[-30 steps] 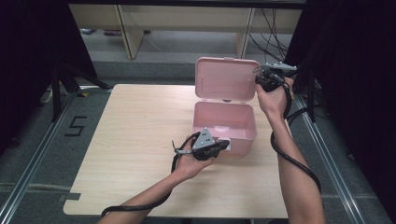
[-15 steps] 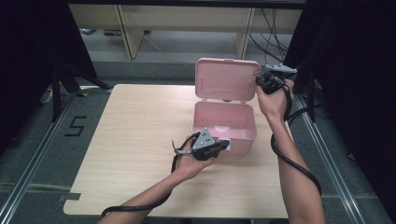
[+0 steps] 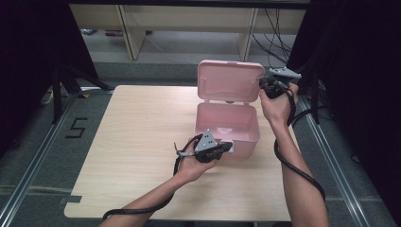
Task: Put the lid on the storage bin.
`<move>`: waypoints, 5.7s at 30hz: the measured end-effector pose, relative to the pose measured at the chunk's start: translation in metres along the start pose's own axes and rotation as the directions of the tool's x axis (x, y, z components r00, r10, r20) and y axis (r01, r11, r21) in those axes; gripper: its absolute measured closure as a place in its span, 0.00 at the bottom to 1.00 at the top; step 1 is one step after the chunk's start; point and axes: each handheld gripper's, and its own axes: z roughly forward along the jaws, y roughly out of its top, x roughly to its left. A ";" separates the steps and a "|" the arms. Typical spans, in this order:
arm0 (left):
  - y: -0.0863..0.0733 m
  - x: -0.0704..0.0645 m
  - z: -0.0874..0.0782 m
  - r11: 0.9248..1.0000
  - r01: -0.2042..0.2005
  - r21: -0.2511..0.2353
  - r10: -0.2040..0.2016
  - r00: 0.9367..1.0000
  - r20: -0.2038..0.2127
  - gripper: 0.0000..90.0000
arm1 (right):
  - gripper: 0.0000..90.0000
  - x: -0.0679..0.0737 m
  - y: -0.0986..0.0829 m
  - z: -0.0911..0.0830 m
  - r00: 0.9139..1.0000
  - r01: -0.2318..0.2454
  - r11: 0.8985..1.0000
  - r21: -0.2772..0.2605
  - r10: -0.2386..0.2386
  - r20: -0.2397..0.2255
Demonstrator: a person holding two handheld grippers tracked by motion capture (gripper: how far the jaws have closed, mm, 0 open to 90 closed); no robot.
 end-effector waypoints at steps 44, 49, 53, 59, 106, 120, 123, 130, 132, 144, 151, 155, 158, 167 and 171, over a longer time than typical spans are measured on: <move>-0.001 0.000 0.002 1.000 0.004 -0.014 -0.004 1.000 0.009 1.00 | 1.00 0.006 -0.020 -0.018 0.998 0.056 0.995 -0.084 -0.055 0.012; -0.001 0.000 0.001 1.000 0.004 -0.015 -0.004 1.000 0.009 1.00 | 0.99 0.006 -0.023 -0.020 0.998 0.065 0.993 -0.096 -0.064 0.015; -0.001 0.000 0.001 1.000 0.005 -0.007 -0.005 1.000 0.003 1.00 | 0.99 0.006 -0.024 -0.022 0.998 0.069 0.993 -0.100 -0.068 0.011; -0.001 0.000 0.002 1.000 0.002 -0.003 -0.002 1.000 0.010 1.00 | 0.99 0.006 -0.027 -0.024 0.997 0.076 0.991 -0.111 -0.075 0.013; -0.002 -0.002 0.003 1.000 0.016 -0.013 -0.016 1.000 0.007 1.00 | 0.99 0.008 -0.037 -0.031 0.995 0.102 0.985 -0.142 -0.101 0.016; -0.002 -0.002 0.003 1.000 0.016 -0.014 -0.016 1.000 0.007 1.00 | 0.99 0.011 -0.042 -0.035 0.995 0.096 0.985 -0.146 -0.094 0.025; -0.002 -0.002 0.003 1.000 0.016 -0.014 -0.016 1.000 0.007 1.00 | 0.99 0.012 -0.044 -0.036 0.996 0.089 0.985 -0.145 -0.087 0.024; -0.002 -0.002 0.003 1.000 0.017 -0.015 -0.017 1.000 0.007 1.00 | 0.99 0.013 -0.047 -0.039 0.995 0.095 0.985 -0.142 -0.092 0.028; -0.002 -0.002 0.003 1.000 0.017 -0.015 -0.016 1.000 0.007 1.00 | 0.99 0.012 -0.048 -0.039 0.994 0.108 0.982 -0.151 -0.106 0.027; -0.002 -0.002 0.003 1.000 0.015 -0.014 -0.015 1.000 0.008 1.00 | 0.99 0.014 -0.054 -0.042 0.993 0.116 0.980 -0.159 -0.111 0.037; -0.002 -0.002 0.003 1.000 0.015 -0.012 -0.015 1.000 0.008 1.00 | 0.99 0.015 -0.059 -0.045 0.993 0.116 0.979 -0.166 -0.111 0.041; -0.002 -0.002 0.003 1.000 0.013 -0.011 -0.013 1.000 0.009 1.00 | 0.99 0.015 -0.062 -0.047 0.992 0.126 0.976 -0.175 -0.120 0.049; -0.001 -0.002 0.003 1.000 0.013 -0.011 -0.013 1.000 0.010 1.00 | 0.99 0.018 -0.066 -0.049 0.995 0.097 0.981 -0.167 -0.090 0.048; -0.002 -0.002 0.003 1.000 0.014 -0.013 -0.014 1.000 0.010 1.00 | 0.99 0.018 -0.074 -0.052 0.993 0.111 0.977 -0.182 -0.103 0.053; -0.002 -0.002 0.003 1.000 0.014 -0.014 -0.014 1.000 0.009 1.00 | 0.99 0.019 -0.076 -0.053 0.992 0.120 0.976 -0.184 -0.111 0.060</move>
